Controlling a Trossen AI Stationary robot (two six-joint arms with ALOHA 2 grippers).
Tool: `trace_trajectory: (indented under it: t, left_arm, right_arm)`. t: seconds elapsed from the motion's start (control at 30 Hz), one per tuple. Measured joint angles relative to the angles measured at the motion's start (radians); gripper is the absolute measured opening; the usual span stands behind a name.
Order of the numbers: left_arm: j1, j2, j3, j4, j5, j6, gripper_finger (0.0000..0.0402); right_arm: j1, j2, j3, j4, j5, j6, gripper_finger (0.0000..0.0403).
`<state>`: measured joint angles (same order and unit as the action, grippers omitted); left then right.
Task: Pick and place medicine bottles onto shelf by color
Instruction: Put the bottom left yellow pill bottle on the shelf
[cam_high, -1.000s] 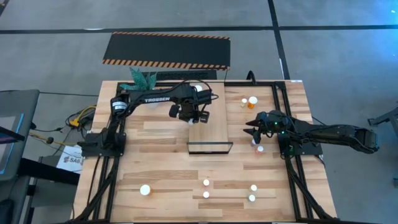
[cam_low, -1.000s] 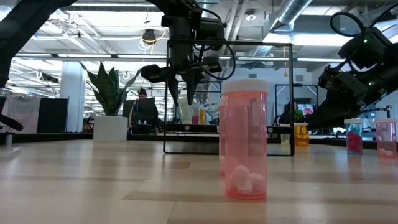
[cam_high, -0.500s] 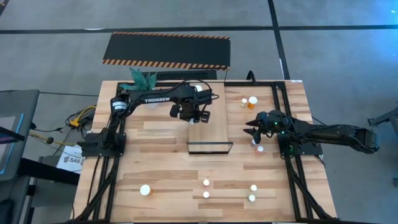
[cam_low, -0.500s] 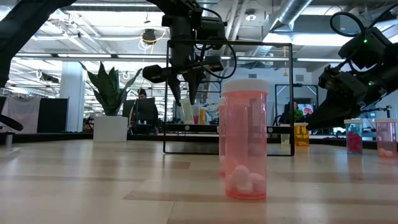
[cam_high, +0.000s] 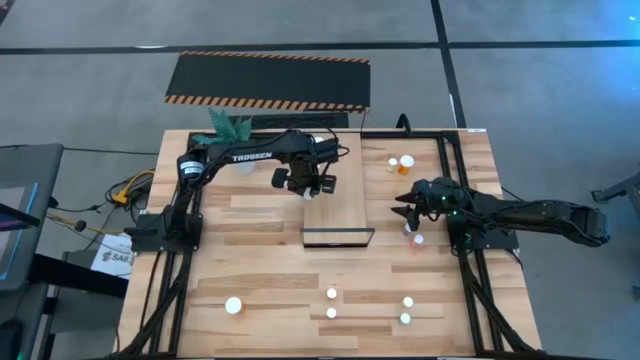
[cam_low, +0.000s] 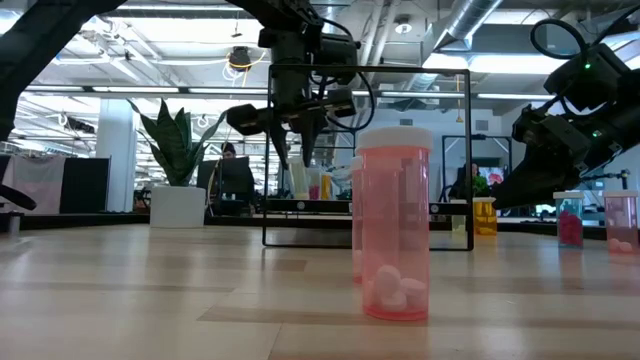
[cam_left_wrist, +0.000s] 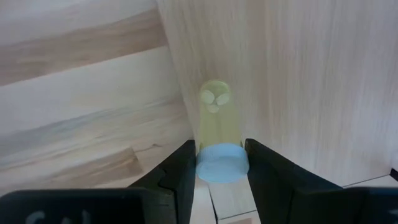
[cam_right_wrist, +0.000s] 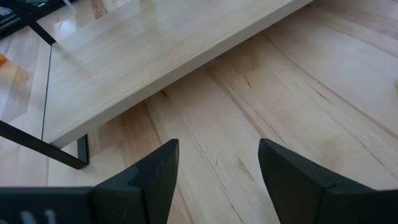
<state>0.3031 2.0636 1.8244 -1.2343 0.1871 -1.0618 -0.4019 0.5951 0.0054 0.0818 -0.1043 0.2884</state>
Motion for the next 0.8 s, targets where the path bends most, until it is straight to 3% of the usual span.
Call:
trace_trajectory:
  t: [0.8]
  left_arm:
    - [0.0,0.0,0.0,-0.009,-0.037,-0.02,0.0114]
  right_arm:
    - [0.0,0.0,0.0,0.0,0.0,0.0,0.0246]
